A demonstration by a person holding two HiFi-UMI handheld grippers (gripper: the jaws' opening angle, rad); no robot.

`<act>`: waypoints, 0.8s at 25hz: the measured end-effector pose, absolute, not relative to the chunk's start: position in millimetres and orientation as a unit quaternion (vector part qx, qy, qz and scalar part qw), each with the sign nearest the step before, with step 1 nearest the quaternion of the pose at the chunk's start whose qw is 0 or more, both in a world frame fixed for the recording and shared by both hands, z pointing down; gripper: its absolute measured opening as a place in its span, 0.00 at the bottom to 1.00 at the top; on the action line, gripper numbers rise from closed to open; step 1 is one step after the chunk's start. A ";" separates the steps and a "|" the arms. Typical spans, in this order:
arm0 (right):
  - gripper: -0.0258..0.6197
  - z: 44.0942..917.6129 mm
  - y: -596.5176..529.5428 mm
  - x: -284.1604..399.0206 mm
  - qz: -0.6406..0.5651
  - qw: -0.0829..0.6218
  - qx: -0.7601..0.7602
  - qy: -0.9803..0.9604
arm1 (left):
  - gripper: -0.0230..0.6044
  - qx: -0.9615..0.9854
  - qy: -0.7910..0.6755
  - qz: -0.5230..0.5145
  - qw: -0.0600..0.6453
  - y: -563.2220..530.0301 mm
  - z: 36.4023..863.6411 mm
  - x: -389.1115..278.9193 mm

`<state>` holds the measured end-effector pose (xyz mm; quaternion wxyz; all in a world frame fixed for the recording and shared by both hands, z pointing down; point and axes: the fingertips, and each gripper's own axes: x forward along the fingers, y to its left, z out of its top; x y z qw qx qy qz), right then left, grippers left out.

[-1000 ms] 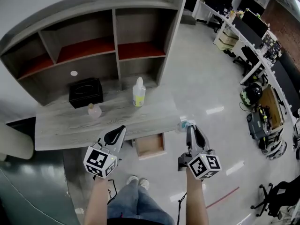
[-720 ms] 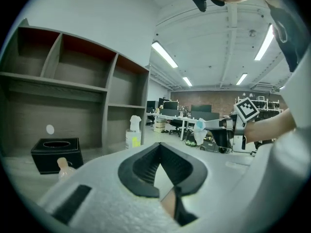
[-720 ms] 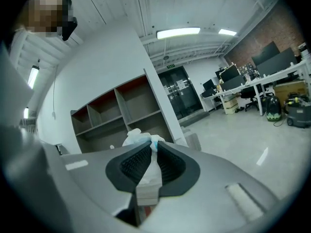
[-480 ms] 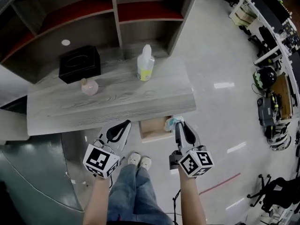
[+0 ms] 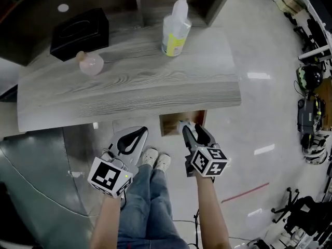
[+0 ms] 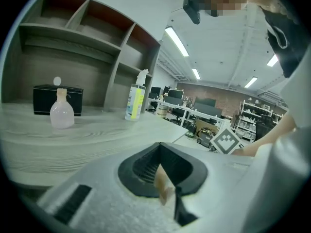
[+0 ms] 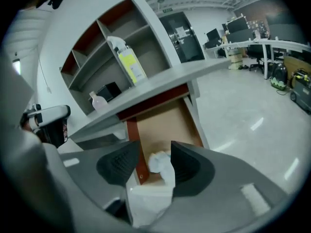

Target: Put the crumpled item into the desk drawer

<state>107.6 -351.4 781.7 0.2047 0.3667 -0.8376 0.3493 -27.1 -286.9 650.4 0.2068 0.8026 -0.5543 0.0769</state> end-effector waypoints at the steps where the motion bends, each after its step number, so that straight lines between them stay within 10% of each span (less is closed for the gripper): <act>1: 0.37 788.4 -350.5 106.6 0.352 0.214 0.361 -0.836 | 0.04 0.801 -0.555 0.077 0.209 -285.8 653.4 -27.5; 20: 0.08 497.5 -414.3 158.1 0.183 0.022 0.435 -0.881 | 0.04 0.822 -0.560 0.039 0.094 -340.6 464.8 -29.3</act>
